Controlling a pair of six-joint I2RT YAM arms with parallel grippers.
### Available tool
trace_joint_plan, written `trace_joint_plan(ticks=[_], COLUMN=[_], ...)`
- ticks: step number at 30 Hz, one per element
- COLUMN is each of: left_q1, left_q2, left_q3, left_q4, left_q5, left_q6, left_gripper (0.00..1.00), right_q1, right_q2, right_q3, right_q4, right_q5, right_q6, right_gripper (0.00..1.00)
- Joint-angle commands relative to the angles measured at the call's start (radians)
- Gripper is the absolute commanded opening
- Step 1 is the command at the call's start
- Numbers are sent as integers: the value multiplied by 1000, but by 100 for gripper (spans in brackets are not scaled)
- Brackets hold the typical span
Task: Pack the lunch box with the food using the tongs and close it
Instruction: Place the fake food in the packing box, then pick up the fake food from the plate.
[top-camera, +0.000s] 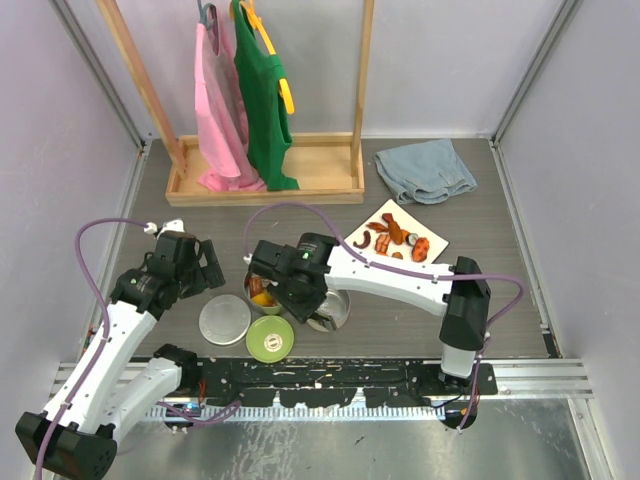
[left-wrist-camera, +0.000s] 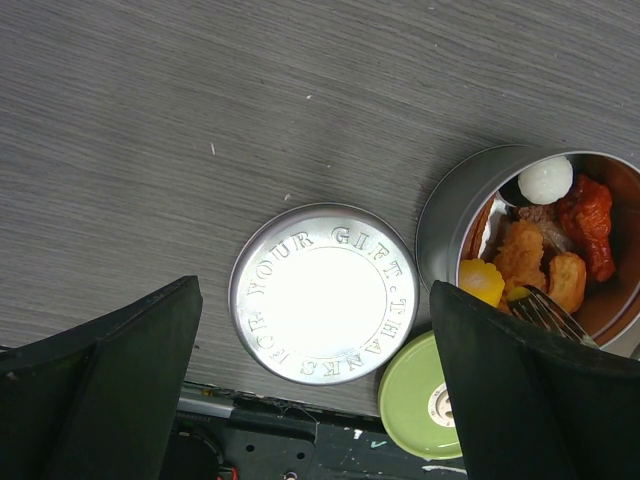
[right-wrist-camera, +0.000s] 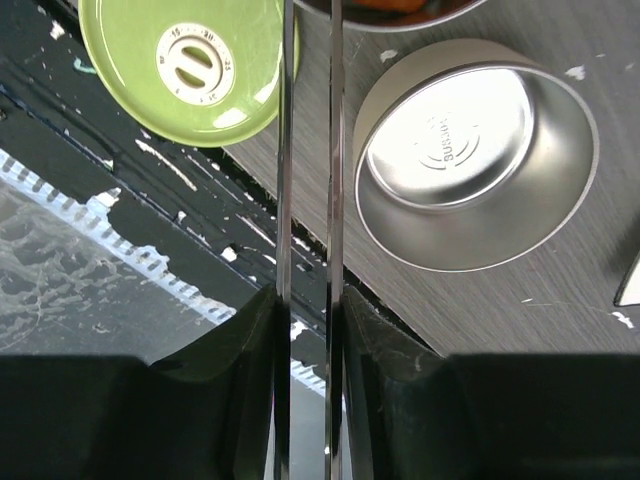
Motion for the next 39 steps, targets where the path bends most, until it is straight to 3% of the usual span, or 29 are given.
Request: trace_joint_plan(ticks=[1, 8, 21, 27, 32, 39], left_q1=[4, 3, 3, 3, 3, 3], left_q2=[-6, -9, -6, -1, -1, -8], left_q3=[20, 20, 20, 21, 20, 21], left_q4=[35, 35, 35, 34, 36, 35], left_q5=[1, -2, 0, 1, 6, 7], left_q6=[4, 4, 4, 4, 4, 4], left_gripper=[98, 98, 98, 98, 98, 98], right_q1=[-14, -114, -554, -676, -735, -860], right_q2=[-118, -296, -592, -645, -659, -659], right_q3=[88, 13, -386, -482, -511, -523], right_q4=[-17, 63, 20, 12, 19, 49], right_q5=[120, 178, 206, 161, 241, 228], right_q6=[22, 96, 117, 89, 88, 31], right_gripper=[36, 40, 44, 47, 47, 49])
